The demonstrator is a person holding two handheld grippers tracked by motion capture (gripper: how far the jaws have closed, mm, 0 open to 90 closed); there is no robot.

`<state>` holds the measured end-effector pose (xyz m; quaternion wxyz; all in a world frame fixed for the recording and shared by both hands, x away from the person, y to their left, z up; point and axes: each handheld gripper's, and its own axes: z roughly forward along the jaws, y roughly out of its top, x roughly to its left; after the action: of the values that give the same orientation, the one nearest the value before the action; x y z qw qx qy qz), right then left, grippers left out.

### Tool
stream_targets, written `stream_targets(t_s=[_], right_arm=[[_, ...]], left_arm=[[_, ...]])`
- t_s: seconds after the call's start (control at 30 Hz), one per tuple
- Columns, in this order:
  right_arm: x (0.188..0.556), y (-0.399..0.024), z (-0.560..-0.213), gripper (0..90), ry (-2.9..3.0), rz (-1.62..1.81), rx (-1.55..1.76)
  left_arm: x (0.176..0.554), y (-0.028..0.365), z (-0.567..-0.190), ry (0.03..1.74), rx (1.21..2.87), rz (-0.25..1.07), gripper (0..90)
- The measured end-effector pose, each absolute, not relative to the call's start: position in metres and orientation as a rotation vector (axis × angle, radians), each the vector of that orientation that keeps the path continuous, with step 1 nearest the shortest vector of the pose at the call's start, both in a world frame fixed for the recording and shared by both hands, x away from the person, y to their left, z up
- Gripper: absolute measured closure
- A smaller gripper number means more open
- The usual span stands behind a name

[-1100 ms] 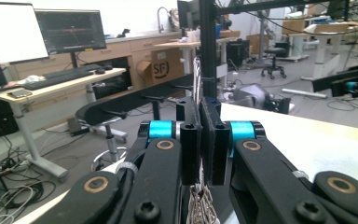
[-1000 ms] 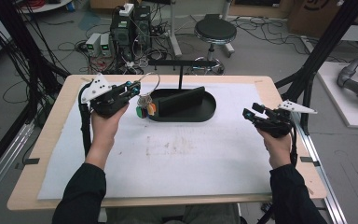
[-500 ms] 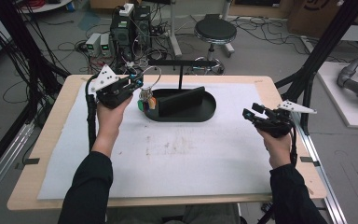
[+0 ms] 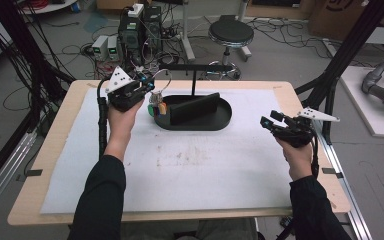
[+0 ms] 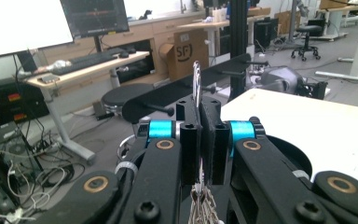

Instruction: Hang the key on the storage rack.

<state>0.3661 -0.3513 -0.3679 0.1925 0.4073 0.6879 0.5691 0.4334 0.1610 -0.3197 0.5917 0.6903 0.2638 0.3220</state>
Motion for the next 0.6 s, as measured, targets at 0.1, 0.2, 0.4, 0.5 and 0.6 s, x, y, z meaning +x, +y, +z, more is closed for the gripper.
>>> stream_targets(t_s=[0.1, 0.2, 0.4, 0.5, 0.6], right_arm=[[0.366, -0.351, -0.368, 38.7, 1.931, 1.596, 1.144], [0.366, -0.351, -0.368, 38.7, 1.931, 1.595, 1.145], [0.366, -0.352, -0.368, 39.1, 1.933, 1.596, 1.145], [0.366, -0.351, -0.368, 39.2, 1.934, 1.595, 1.145], [0.367, -0.351, -0.368, 39.2, 1.936, 1.594, 1.137]], left_arm=[[0.437, 0.16, -0.323, 0.62, 1.606, 0.754, 86.6], [0.441, 0.16, -0.326, 0.629, 1.602, 0.749, 86.5], [0.448, 0.158, -0.332, 0.645, 1.594, 0.735, 86.6], [0.452, 0.158, -0.335, 0.661, 1.576, 0.721, 86.5], [0.455, 0.157, -0.338, 0.676, 1.579, 0.717, 86.5]])
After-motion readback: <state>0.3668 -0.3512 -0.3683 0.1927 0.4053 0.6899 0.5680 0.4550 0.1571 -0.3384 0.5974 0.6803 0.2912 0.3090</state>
